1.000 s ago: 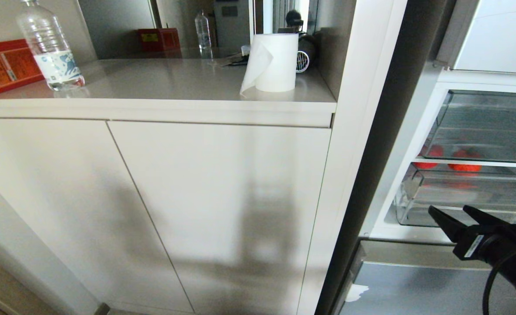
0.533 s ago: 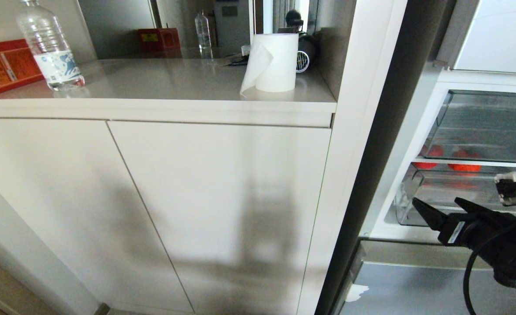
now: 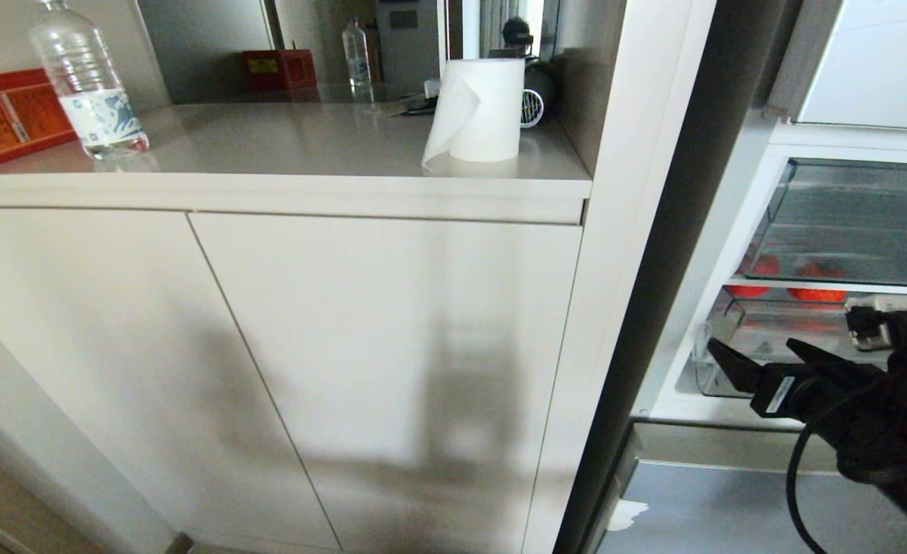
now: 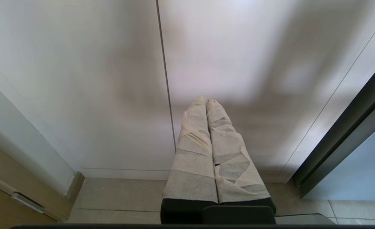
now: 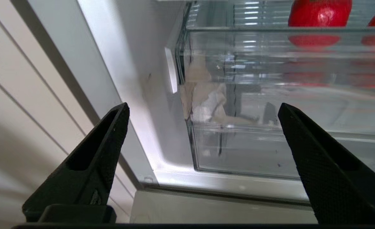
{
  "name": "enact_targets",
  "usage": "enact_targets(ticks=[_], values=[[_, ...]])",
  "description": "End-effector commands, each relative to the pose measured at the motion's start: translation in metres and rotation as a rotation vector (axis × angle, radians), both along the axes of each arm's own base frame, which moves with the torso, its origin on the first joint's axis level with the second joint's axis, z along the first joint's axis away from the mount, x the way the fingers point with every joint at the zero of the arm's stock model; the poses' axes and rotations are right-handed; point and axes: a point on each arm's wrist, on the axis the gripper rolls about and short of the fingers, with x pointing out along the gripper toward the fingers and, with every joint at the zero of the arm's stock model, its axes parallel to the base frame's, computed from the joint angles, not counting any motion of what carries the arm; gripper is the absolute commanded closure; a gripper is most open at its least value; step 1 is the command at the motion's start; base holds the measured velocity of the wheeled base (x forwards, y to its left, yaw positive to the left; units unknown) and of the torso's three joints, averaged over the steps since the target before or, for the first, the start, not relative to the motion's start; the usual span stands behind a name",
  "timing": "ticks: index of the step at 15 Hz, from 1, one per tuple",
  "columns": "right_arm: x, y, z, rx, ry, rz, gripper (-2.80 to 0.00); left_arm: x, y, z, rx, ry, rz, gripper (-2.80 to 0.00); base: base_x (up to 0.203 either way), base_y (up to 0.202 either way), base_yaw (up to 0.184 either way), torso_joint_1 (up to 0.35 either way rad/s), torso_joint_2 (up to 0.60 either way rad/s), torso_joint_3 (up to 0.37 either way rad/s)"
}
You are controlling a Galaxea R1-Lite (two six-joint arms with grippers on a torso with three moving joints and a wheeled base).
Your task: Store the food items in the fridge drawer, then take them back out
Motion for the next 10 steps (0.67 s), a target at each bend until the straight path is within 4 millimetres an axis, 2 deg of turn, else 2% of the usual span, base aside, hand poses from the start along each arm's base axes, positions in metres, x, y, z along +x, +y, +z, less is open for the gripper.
enact_targets(ticks=[1, 10], values=[[0.0046, 0.0009, -0.0055, -0.002, 0.015, -0.001, -2.80, 0.0000, 0.0000, -0.0001, 0.000, 0.001, 0.000, 0.00, 0.000, 0.000, 0.000, 0.000, 0.00, 0.000], [0.0065, 0.0009, -0.0055, 0.002, 0.014, -0.003, -2.80, 0.0000, 0.0000, -0.0001, 0.000, 0.001, 0.000, 0.00, 0.000, 0.000, 0.000, 0.000, 0.01, 0.000]])
